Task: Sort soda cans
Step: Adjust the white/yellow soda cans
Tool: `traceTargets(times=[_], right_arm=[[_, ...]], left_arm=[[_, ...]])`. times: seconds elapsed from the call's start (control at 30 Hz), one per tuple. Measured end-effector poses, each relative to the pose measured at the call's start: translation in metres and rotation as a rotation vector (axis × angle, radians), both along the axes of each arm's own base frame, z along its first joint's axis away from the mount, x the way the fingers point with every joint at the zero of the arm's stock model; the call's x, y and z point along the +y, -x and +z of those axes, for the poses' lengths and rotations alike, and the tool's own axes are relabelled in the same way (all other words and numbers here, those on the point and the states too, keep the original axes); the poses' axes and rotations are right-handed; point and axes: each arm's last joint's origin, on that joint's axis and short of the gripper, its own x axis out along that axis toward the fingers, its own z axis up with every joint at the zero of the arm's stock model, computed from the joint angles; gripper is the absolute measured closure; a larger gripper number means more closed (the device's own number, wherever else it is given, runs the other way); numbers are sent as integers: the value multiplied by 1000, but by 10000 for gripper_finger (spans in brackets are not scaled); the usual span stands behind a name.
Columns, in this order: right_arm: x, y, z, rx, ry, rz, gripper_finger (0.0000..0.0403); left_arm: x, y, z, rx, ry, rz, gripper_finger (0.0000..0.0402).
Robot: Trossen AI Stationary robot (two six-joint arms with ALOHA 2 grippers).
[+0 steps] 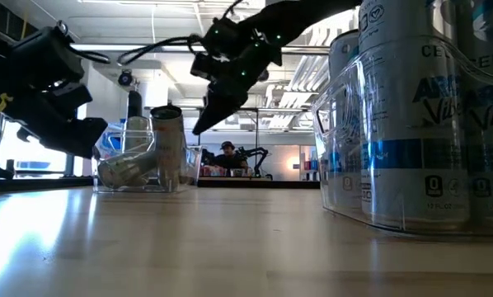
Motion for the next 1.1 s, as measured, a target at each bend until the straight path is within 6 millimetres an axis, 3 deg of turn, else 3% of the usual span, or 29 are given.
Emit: traceTargets(times=[0.17,0.3,0.83,1.1], right_arm=[[17,-6,2,-12,90,29,203],[24,-7,2,8,117,-4,170],[17,3,2,104,109,-163,165],[12,22,27,138,109,-312,166]], left_arm=[[4,-5,3,11,-9,-22,354],[6,-7,4,10,1,-39,354],[5,-8,2,14,72,-92,354],[5,-6,1,23,82,-79,354]])
